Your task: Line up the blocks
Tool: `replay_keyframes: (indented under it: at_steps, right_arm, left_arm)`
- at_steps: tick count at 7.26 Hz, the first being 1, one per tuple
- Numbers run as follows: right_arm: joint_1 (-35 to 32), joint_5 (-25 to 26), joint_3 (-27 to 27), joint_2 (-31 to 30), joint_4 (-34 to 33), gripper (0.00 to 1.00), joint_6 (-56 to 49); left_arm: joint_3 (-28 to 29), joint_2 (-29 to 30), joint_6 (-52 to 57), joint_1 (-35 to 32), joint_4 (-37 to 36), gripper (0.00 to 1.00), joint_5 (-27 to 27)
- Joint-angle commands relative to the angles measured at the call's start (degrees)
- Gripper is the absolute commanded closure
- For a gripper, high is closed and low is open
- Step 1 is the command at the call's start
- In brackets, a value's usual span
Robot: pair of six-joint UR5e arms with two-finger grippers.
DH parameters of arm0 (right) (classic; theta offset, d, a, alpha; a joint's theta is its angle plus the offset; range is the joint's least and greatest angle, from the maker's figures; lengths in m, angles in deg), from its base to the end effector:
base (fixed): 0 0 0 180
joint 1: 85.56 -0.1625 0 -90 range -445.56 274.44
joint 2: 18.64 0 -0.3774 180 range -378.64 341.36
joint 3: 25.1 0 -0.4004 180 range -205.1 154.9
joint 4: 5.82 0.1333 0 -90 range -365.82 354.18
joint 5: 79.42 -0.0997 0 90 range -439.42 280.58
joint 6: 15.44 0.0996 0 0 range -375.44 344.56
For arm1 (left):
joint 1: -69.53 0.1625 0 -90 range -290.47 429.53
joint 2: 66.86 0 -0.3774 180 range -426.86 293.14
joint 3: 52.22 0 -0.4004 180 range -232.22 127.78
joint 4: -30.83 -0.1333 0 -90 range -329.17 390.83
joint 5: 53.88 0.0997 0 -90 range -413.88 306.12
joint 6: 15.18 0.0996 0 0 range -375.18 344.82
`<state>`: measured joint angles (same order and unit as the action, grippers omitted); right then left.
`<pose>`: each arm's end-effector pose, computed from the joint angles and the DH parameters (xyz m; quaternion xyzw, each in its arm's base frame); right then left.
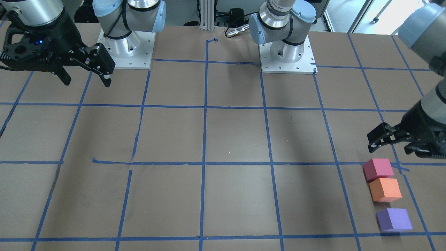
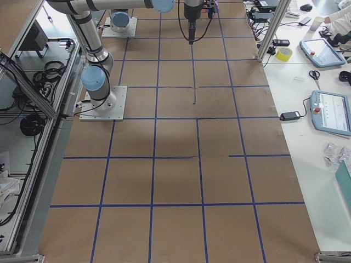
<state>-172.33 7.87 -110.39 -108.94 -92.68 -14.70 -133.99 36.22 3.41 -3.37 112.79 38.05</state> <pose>0.1096 -0.5068 0.4787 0.0342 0.9990 -0.0168 0.0233 0.0491 -0.6016 0.4024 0.0125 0.9994 -0.0213 0.0246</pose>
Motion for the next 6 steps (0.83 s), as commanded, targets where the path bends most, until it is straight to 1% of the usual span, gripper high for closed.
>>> replay_keyframes:
  at_steps: [1,3,4,5,6]
  right_arm:
    - [-0.1,0.5,0.0,0.0,0.0,0.00,0.0]
    - [-0.1,0.6,-0.1,0.1,0.3,0.00,-0.2]
    - [-0.1,0.0,-0.1,0.4,0.0,0.00,-0.3]
    - [-0.1,0.3,0.0,1.5,0.0,0.00,-0.3]
    - [-0.1,0.7,0.0,1.3,0.1,0.00,-0.3]
  left_arm:
    - [0.2,-5.9,-18.8,-10.9,6.8,0.00,0.4]
    - [0.1,-8.2,-22.5,-22.2,7.6,0.00,1.3]
    - [-0.2,-9.7,-22.4,-24.4,7.9,0.00,0.8]
    - [-0.5,-11.2,-21.9,-24.7,7.9,0.00,0.5]
    - [0.2,-11.3,-21.5,-23.9,7.0,0.00,0.3]
